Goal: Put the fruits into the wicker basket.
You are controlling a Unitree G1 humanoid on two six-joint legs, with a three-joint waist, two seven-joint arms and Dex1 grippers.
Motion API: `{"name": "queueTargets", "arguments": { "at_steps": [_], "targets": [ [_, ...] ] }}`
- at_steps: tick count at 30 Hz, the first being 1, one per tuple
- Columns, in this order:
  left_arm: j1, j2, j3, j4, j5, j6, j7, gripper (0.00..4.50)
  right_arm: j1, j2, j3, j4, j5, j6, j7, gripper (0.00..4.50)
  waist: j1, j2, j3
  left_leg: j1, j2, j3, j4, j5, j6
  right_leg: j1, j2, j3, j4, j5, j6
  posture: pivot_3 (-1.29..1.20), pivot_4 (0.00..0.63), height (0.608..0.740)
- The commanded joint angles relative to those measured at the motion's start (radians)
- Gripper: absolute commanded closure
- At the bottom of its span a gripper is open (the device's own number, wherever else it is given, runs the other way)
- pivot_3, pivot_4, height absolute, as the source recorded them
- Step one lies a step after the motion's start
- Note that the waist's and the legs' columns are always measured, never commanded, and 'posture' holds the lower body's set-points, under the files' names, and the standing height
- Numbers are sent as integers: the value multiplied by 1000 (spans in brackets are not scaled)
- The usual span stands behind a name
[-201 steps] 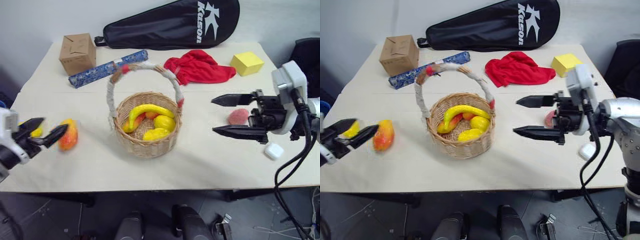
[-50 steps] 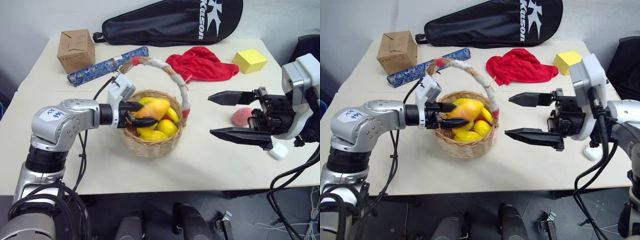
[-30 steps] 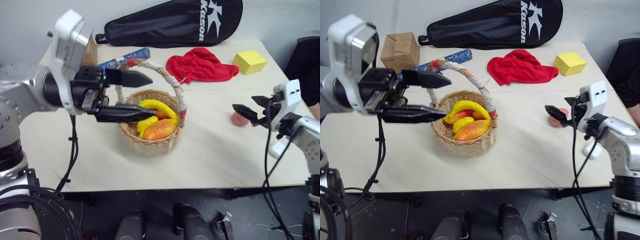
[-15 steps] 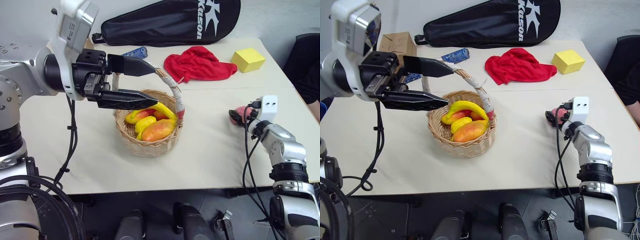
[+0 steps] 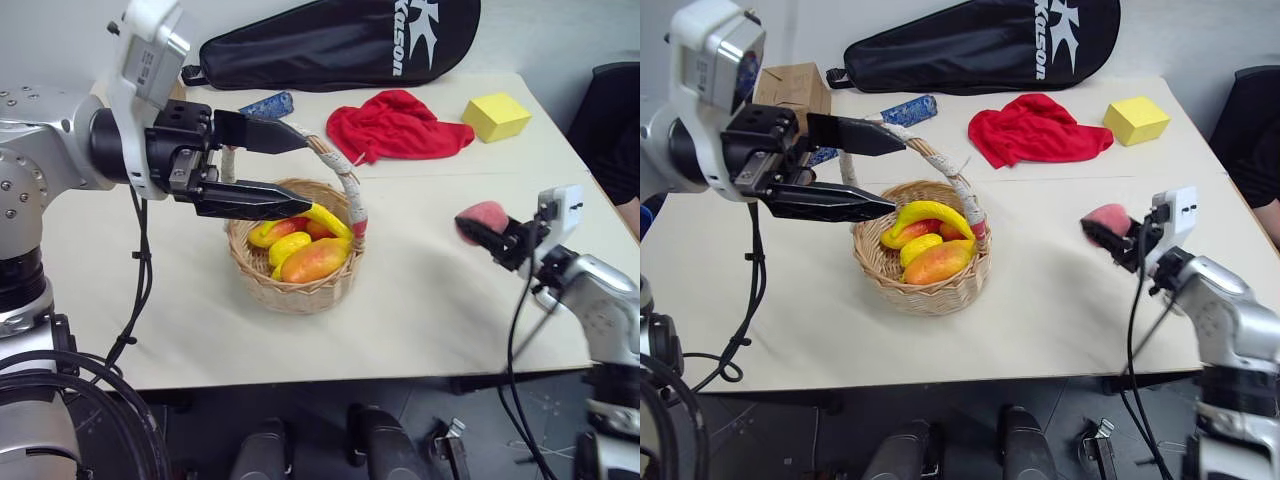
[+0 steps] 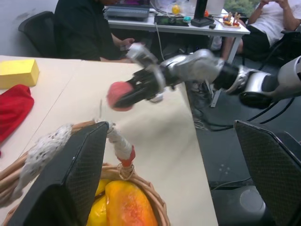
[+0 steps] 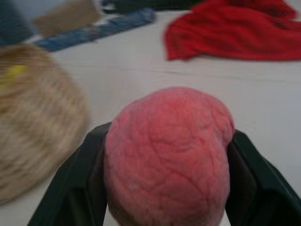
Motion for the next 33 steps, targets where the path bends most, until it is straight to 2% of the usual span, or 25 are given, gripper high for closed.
{"name": "queueTargets", "arguments": {
  "at_steps": [1, 3, 9, 12, 14, 16, 20, 22, 26, 27, 30, 33],
  "targets": [
    [21, 46, 69, -19, -13, -20, -38, 0, 1, -53, 25, -255, 195, 113, 48, 1964, -8, -2, 1, 1, 0, 0, 0, -1, 1, 1, 1, 0, -1, 0, 0, 0, 150, 740],
    [43, 70, 86, -20, -15, -24, -60, 0, -53, -23, 105, -319, 191, 129, -32, 1964, -11, -4, 1, 5, 2, 3, 0, -4, 3, 1, 2, 0, -2, 0, 0, 0, 150, 740],
    [90, 141, 110, -3, 4, -31, -94, 0, -295, 251, 297, -298, 194, 240, -398, 1964, -2, -5, 2, 3, 4, 0, 0, 0, -7, -3, 4, 4, 3, -2, -7, 0, 150, 740],
    [92, 153, 111, -3, -3, -23, -93, 0, -348, 342, 329, -283, 208, 274, -488, 1964, 11, -5, 1, -3, 4, -2, 0, 1, -8, -9, 3, 2, 4, -3, -9, 0, 150, 740],
    [93, 157, 110, -4, -7, -19, -93, 0, -375, 381, 348, -269, 207, 286, -521, 1964, 16, -5, 1, -13, 4, -2, 4, 1, -8, -18, 3, 1, 11, -3, -9, 0, 150, 740],
    [99, 163, 111, -5, -6, -19, -94, 0, -404, 422, 366, -247, 203, 297, -550, 1964, 17, -5, 1, -15, 3, -1, 6, 1, -6, -19, 3, 1, 11, -3, -9, 0, 150, 740],
    [93, 165, 109, -7, -3, -21, -83, 0, -457, 494, 432, -166, 76, 264, -613, 1964, 14, -6, 1, -15, 3, 0, 7, 0, -4, -19, 3, 1, 11, -3, -9, 0, 150, 740],
    [86, 164, 111, -7, -5, -20, -76, 0, -466, 503, 446, -138, 11, 241, -626, 1252, 14, -6, 1, -15, 3, 0, 9, 0, -4, -19, 3, 1, 12, -3, -8, 0, 150, 740],
    [88, 165, 111, -4, 1, -33, -76, 0, -470, 508, 437, -129, -24, 220, -594, 15, 15, -6, 1, -15, 3, -1, 10, 0, -3, -19, 4, 2, 14, -2, -8, 0, 150, 740],
    [90, 165, 111, -2, 4, -37, -78, 0, -470, 509, 432, -131, -21, 223, -585, 15, 15, -6, 1, -15, 3, -1, 11, 0, -3, -19, 5, 2, 14, -2, -8, 0, 150, 740],
    [88, 153, 107, 9, 16, -57, -76, 0, -445, 467, 364, -201, 126, 272, -483, 15, 15, -6, 1, -15, 3, -1, 11, -1, -1, -19, 5, 2, 15, -2, -8, 0, 150, 740],
    [87, 139, 99, 18, 27, -76, -78, 0, -426, 417, 302, -222, 226, 317, -459, 15, 17, -6, 1, -15, 4, -1, 11, -3, 2, -18, 5, 2, 14, -2, -8, 0, 150, 740]
  ]
}}
